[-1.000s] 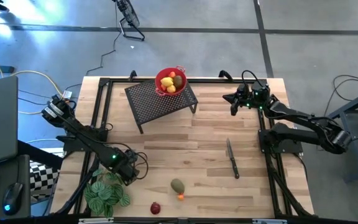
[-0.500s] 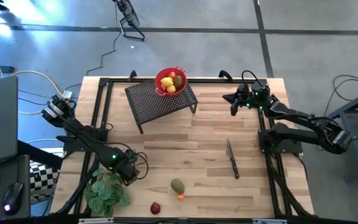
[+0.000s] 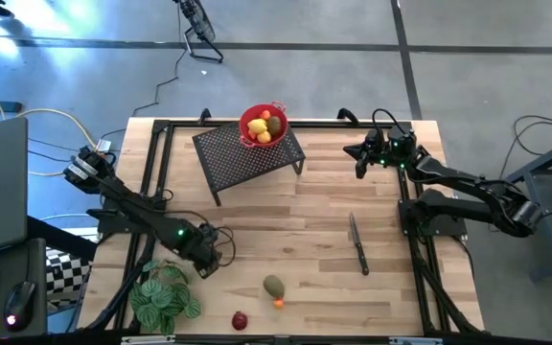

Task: Pick & Place Fruit
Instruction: Put the top pomegranate into the red strainer bowl on the shelf

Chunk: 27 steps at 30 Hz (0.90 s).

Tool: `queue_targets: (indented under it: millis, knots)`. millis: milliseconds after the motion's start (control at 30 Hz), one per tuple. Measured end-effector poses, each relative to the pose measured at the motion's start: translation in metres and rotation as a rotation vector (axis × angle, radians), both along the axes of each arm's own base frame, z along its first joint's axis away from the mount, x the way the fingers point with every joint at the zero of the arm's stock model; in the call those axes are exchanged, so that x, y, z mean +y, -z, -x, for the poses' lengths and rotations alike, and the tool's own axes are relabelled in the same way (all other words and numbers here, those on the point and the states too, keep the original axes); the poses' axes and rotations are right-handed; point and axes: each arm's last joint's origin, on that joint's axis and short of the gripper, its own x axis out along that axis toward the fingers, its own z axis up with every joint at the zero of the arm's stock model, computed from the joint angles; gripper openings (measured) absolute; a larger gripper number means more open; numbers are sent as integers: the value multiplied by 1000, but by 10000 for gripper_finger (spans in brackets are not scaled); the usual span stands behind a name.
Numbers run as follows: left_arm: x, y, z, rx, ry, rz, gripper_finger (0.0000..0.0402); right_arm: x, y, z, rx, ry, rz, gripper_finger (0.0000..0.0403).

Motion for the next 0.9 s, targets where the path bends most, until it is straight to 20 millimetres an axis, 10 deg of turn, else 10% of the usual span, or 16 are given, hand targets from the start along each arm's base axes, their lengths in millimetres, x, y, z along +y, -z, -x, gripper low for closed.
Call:
queue_targets:
  millis: [433, 900]
  knots:
    - [62, -48, -58, -244, 58, -88, 209, 0, 0, 0, 15, -15, 38, 2]
    - [179, -183, -99, -671, 69, -404, 209, 0, 0, 0, 19, -19, 48, 2]
